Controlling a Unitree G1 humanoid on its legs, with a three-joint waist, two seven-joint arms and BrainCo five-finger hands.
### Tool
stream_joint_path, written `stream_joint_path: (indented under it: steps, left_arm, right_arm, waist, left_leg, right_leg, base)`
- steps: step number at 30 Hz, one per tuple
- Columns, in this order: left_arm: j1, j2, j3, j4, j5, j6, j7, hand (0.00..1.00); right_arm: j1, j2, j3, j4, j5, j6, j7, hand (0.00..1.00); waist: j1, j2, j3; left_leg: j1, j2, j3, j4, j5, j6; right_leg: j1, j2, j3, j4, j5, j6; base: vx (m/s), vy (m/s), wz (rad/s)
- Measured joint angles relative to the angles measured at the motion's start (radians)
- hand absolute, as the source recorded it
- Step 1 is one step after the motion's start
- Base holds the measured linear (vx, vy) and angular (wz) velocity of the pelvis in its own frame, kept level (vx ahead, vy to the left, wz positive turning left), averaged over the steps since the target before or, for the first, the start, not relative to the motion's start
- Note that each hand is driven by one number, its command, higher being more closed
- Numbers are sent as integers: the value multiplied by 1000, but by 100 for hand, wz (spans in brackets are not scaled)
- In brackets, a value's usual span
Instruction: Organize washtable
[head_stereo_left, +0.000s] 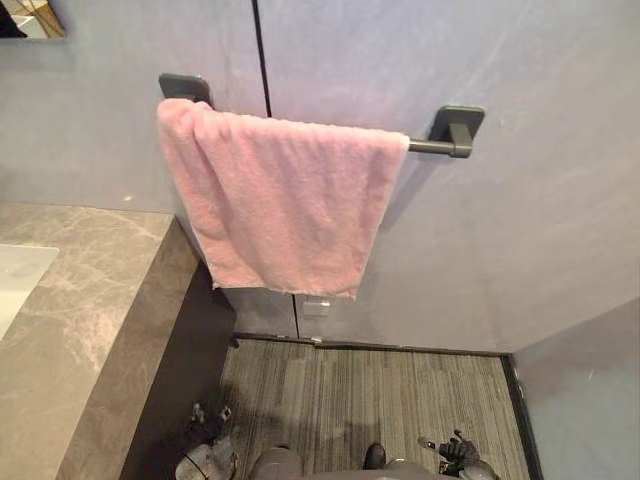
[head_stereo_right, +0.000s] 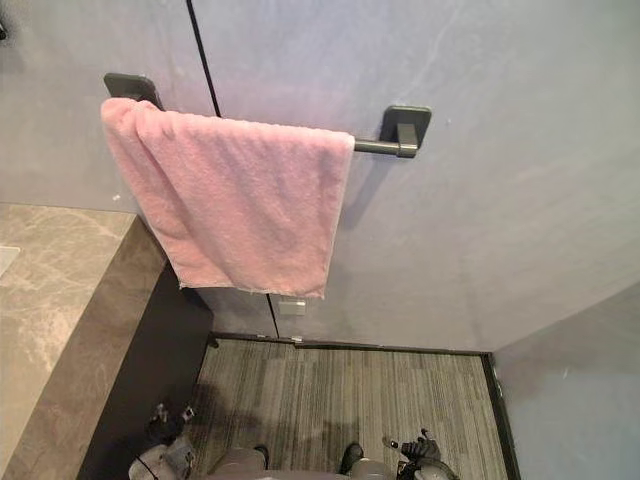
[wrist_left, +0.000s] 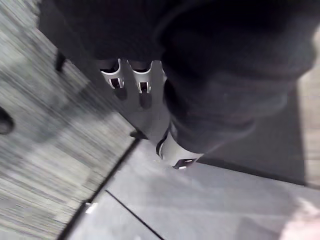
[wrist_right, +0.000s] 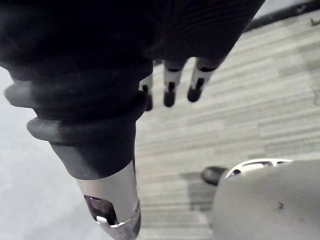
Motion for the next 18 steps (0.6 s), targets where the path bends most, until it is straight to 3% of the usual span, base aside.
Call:
stream_joint_path:
  steps: [4, 8, 14, 18]
  left_arm:
    - [17, 19, 10, -248, -24, -7, -8, 0]
    - [26, 14, 43, -458, 37, -10, 3, 0]
    - [7, 8, 43, -500, 83, 9, 50, 0]
    - [-12, 69, 42, -517, 144, 33, 58, 0]
  right_arm:
    - [-3, -32, 65, -13, -37, 0, 13, 0]
    - [-8, -40, 79, -13, -69, 1, 28, 0]
    - [6, -42, 114, -9, -78, 9, 29, 0]
    - [5, -42, 115, -9, -77, 9, 42, 0]
  waist:
    - [18, 5, -6]
    - [19, 8, -7]
    - [15, 7, -8]
    - [13, 8, -8]
  left_leg:
    - [11, -21, 0, -24, 9, 14]
    - [12, -46, -3, -25, 15, 24]
    - [17, -52, 0, -26, 15, 24]
    - [29, -42, 5, -31, 15, 24]
  right_leg:
    - [24, -10, -9, -44, 18, 7]
    - [39, -32, -13, -67, 30, 11]
    - [47, -38, -10, -82, 40, 12]
    - [51, -32, -3, -82, 40, 12]
  base:
    - [79, 40, 7]
    - [33, 53, 7]
    - [-11, 13, -3]
    - [-63, -22, -7]
